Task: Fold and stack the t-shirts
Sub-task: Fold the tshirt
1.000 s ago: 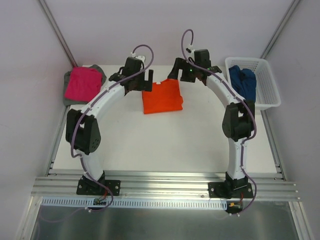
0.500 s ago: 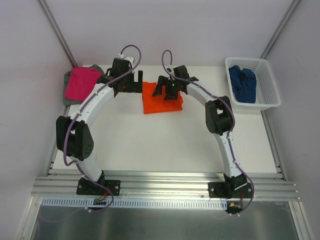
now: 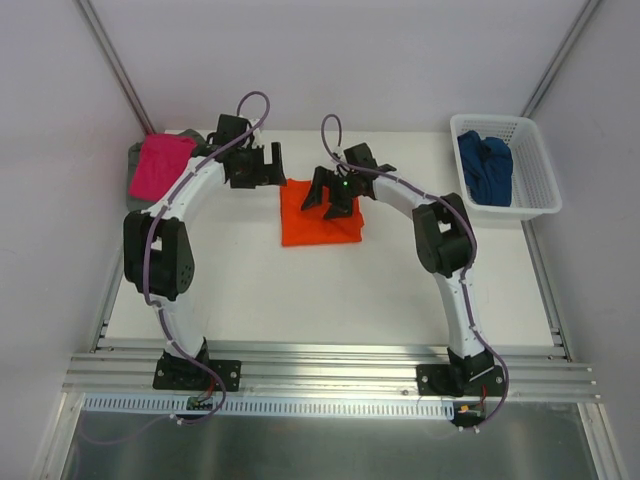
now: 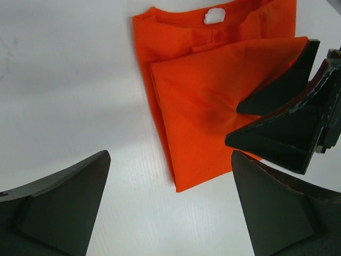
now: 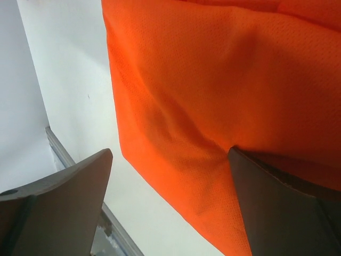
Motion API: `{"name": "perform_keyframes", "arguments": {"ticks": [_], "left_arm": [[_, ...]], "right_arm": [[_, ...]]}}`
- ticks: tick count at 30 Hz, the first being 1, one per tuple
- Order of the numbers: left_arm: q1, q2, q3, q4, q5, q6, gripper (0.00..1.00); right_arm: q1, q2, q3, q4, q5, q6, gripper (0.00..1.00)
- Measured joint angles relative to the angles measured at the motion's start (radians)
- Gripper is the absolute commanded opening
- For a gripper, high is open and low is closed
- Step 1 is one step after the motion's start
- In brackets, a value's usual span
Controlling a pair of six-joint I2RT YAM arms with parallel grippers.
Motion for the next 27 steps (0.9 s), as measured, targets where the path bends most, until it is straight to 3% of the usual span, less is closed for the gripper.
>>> {"name": "perform_keyframes", "arguments": {"ticks": [19,27], "left_arm": [[0.063,0.186,-0.037,0.001,0.213,-0.133,0.97],[0.063,0.319,0.032,0.029,0.327,-0.186,0.95]], "right_arm": [[-0.016,-0.164,-0.058,-0.111,0.043,-0.027,0.96],[-0.050,-0.244,-0.032,-0.107,0.062,-0.027,0.96]]}}
